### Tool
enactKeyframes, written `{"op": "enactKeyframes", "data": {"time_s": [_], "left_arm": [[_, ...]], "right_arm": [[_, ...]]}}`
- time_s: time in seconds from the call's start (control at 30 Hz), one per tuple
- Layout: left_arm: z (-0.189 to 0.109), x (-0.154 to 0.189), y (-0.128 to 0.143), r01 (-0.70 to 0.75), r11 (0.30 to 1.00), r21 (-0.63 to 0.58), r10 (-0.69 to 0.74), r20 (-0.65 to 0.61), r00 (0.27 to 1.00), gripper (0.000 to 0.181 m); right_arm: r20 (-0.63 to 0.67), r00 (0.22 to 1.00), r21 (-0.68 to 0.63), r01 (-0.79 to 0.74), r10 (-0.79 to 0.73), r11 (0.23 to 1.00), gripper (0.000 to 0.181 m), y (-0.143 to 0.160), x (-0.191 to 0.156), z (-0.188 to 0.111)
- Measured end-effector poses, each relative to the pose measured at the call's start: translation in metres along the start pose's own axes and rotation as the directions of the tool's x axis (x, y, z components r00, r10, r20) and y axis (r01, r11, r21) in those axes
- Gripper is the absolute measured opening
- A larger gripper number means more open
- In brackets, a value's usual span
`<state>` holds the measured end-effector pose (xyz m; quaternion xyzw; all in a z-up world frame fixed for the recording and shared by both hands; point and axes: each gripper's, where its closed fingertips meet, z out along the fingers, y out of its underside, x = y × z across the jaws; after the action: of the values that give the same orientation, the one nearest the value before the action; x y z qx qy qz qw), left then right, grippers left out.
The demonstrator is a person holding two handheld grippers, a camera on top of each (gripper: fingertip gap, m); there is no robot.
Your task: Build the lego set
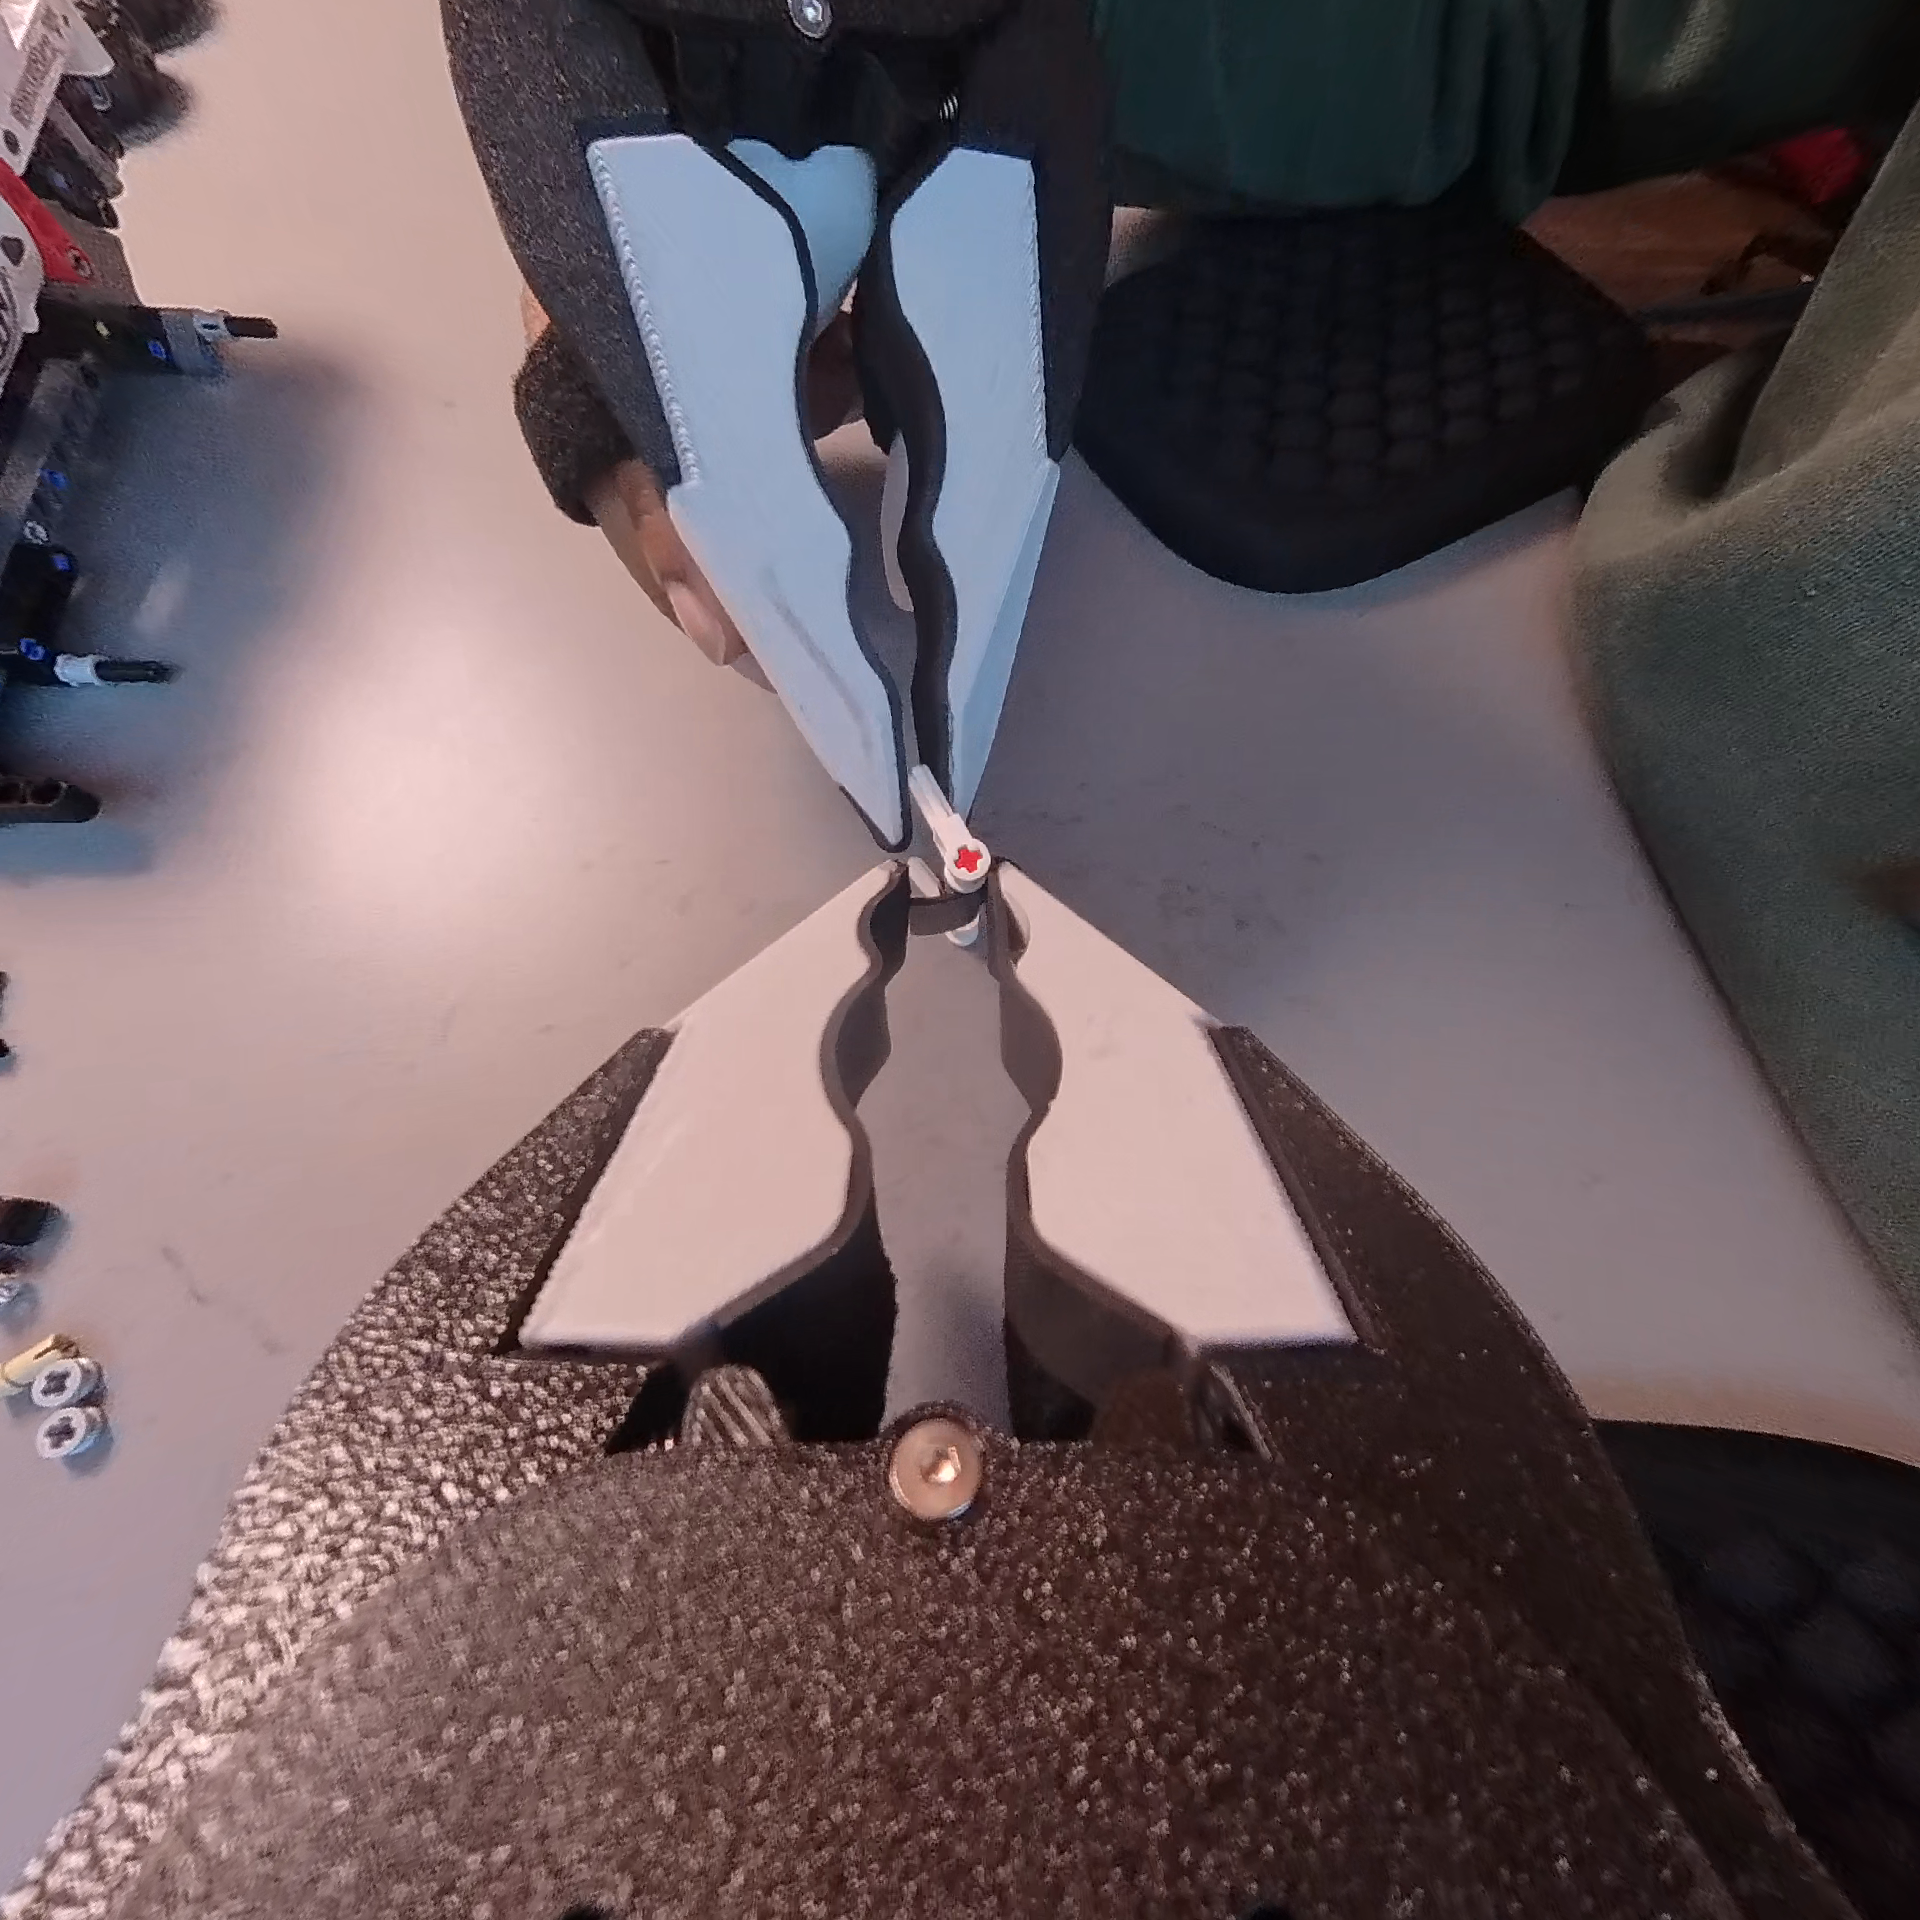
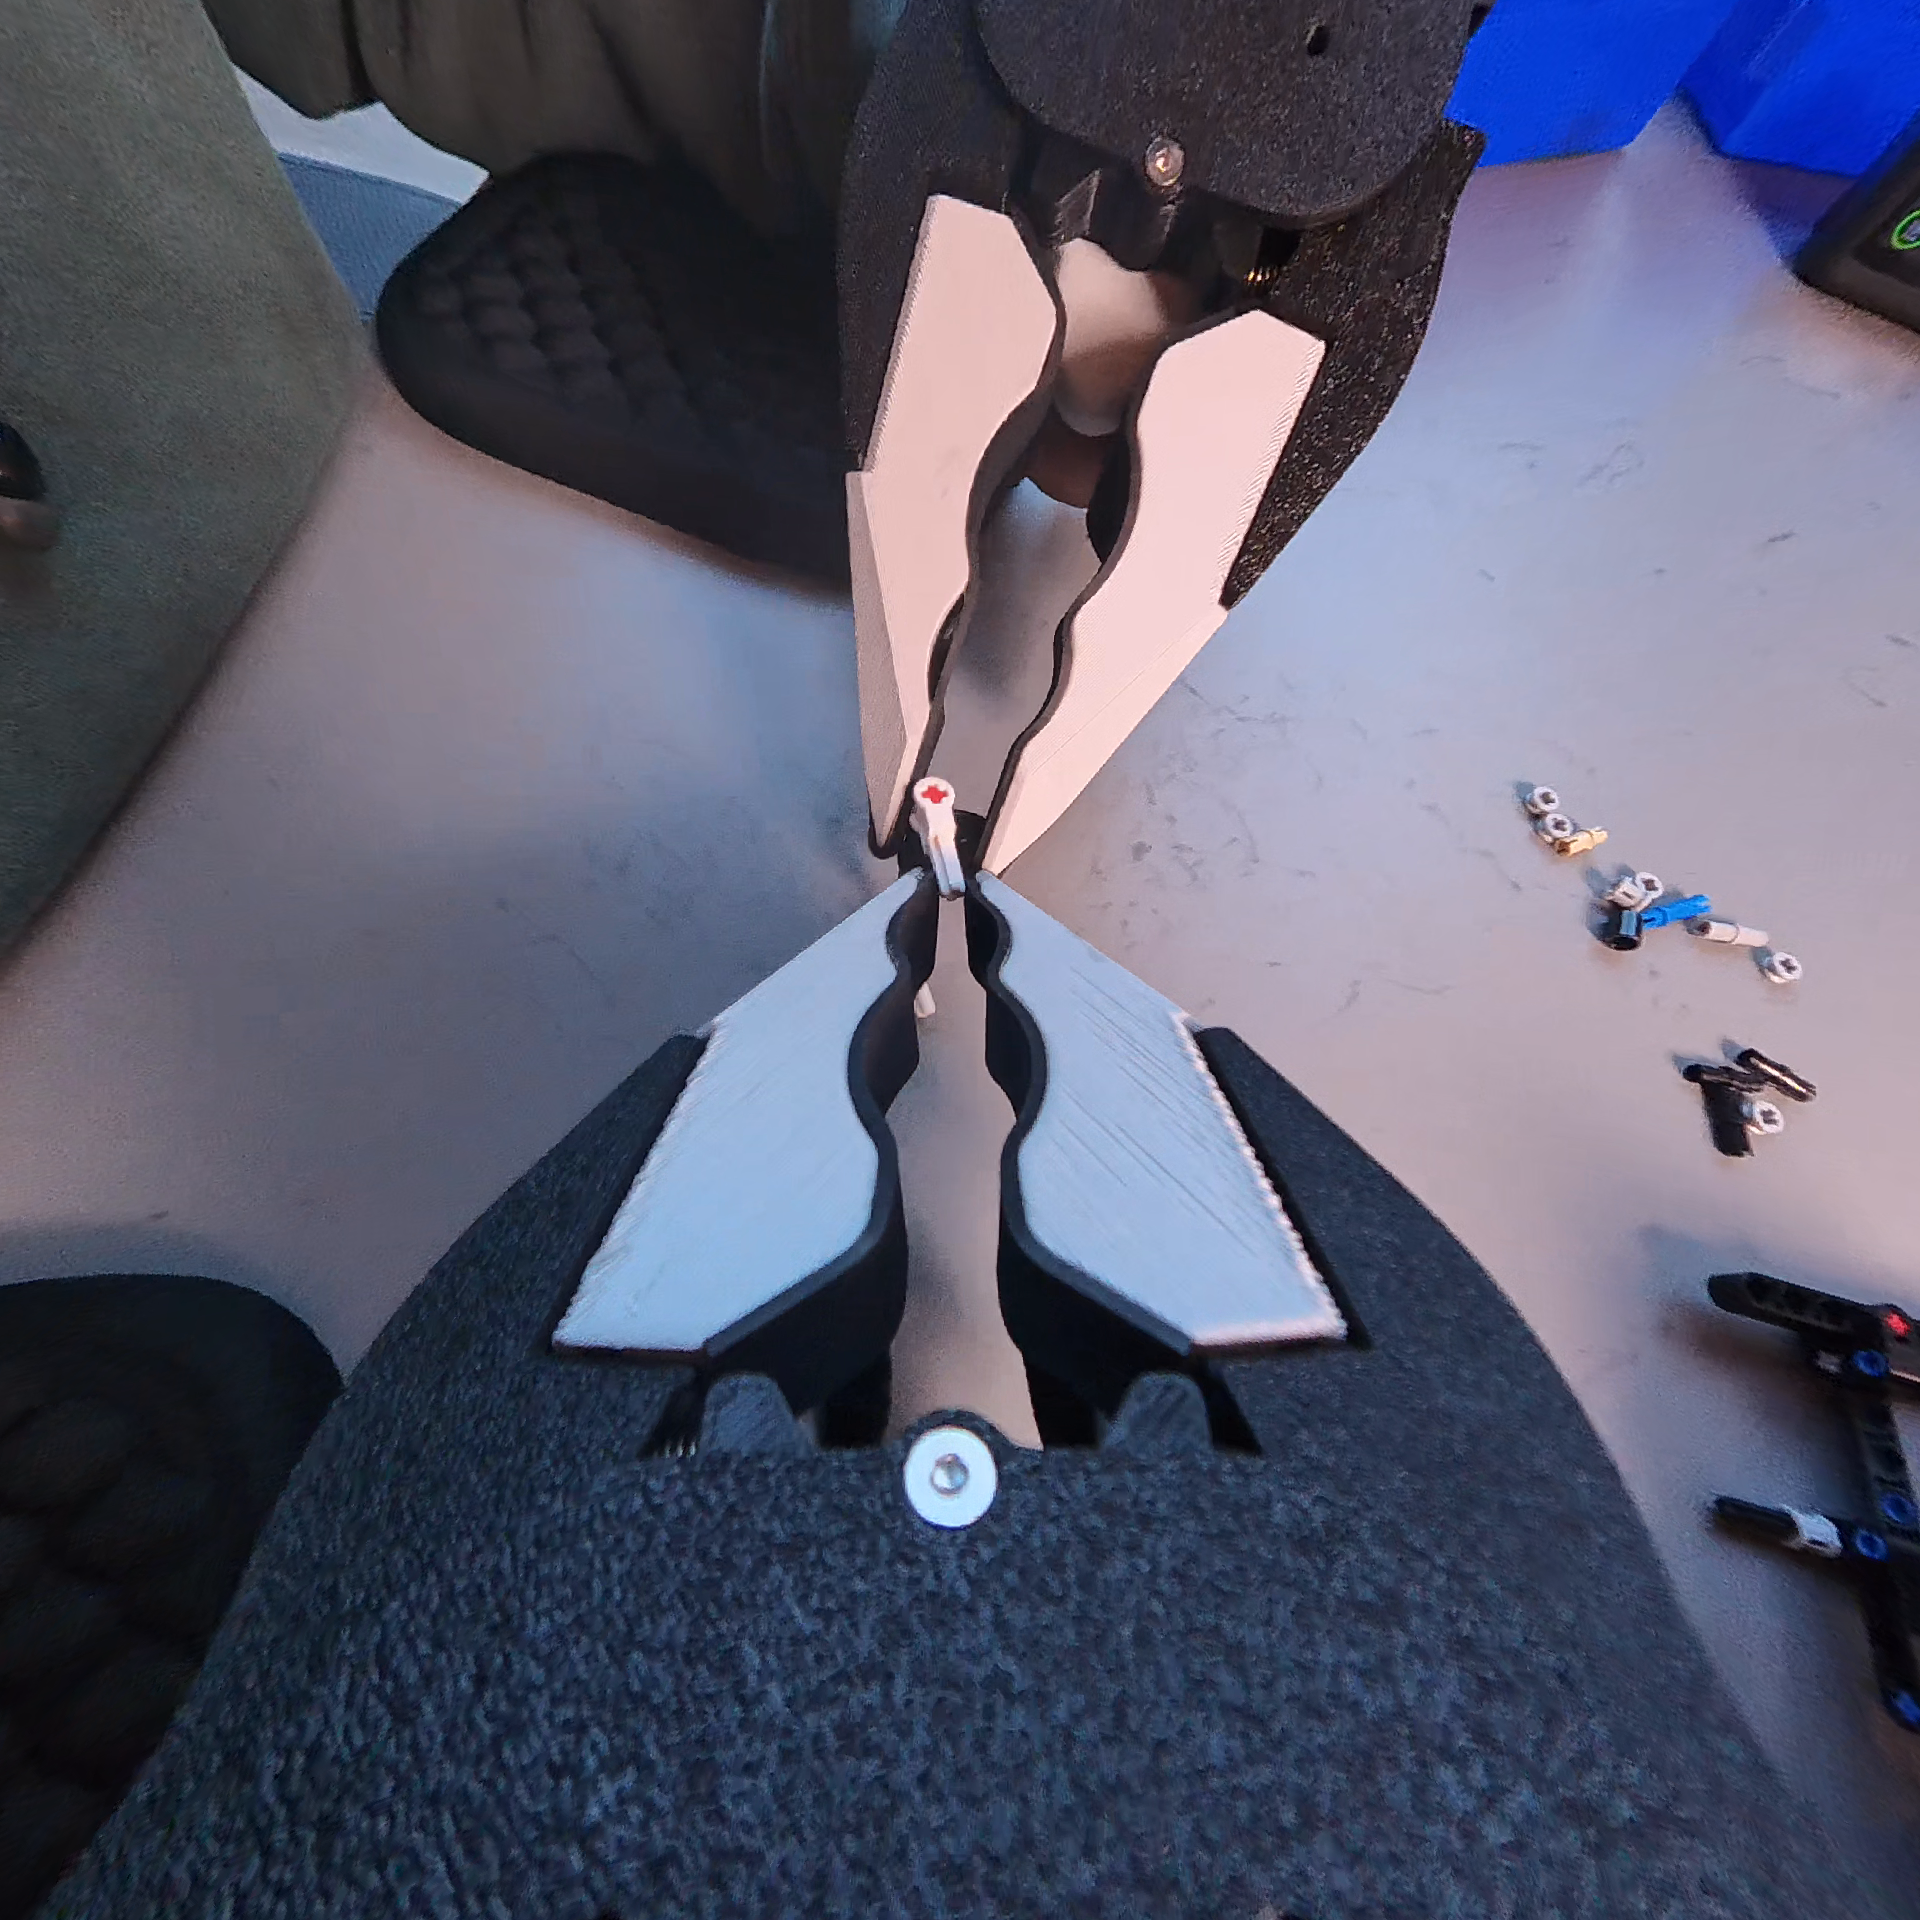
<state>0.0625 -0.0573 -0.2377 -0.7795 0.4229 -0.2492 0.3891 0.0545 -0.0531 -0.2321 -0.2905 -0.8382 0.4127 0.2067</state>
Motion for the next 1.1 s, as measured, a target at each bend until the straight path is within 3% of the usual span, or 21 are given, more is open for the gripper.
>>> {"op": "enactKeyframes", "data": {"time_s": [0.83, 1.1], "left_arm": [[0.008, 0.001, 0.004, -0.037, 0.991, -0.126, 0.032, -0.045, 0.998, 0.012], [0.009, 0.002, 0.006, -0.103, 0.990, -0.100, 0.096, -0.072, 0.993, 0.012]], "right_arm": [[-0.015, 1.000, -0.038, 0.013, -0.013, 0.999, 0.004, 0.010, -0.005, 0.002], [-0.020, 0.999, -0.095, 0.033, -0.035, 0.995, 0.006, 0.011, -0.008, 0.002]]}}
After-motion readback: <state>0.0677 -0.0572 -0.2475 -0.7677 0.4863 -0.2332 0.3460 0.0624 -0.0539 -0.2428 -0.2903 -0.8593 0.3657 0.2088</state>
